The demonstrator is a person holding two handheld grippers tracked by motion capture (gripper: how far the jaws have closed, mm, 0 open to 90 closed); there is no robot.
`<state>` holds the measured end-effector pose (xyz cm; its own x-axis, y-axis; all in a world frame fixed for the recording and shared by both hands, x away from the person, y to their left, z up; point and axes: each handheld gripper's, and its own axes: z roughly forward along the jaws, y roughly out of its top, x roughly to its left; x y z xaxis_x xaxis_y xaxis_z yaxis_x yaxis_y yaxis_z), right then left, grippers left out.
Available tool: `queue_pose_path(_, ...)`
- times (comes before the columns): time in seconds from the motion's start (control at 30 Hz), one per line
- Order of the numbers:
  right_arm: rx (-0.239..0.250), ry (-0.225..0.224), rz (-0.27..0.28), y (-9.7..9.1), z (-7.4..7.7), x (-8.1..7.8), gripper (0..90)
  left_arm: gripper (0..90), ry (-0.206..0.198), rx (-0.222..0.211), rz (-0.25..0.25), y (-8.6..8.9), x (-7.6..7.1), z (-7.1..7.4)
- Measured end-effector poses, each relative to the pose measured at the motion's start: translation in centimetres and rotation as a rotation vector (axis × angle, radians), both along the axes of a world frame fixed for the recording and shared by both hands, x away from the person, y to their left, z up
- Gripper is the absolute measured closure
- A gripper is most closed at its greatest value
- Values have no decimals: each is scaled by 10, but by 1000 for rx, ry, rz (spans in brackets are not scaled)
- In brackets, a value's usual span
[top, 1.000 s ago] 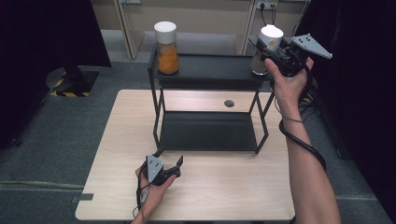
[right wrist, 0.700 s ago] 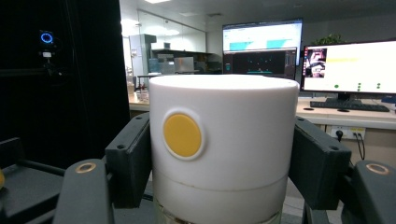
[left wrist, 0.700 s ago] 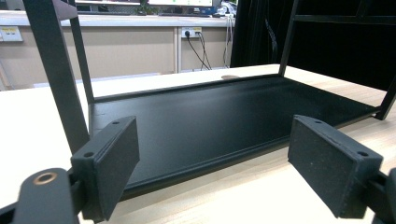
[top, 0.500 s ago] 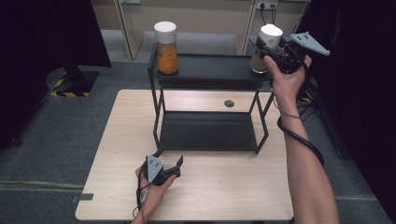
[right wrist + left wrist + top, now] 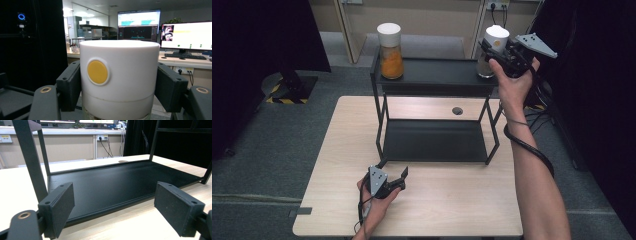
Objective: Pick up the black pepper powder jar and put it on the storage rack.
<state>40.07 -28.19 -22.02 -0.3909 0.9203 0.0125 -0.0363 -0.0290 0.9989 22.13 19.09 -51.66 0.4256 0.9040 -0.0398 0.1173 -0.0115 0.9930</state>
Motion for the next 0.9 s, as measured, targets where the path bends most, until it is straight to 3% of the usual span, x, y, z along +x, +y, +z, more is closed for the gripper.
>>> queue_pose_path(0.53,-9,-9,21,-3,-2,-1,297,161,-3,3,0,0,0,0)
queue_pose_path(0.73,2,-6,26,-6,-1,-4,152,162,-3,3,-1,0,0,0)
queue_pose_path(0.9,-3,-2,38,-11,-1,-8,100,161,-4,4,-1,0,0,0)
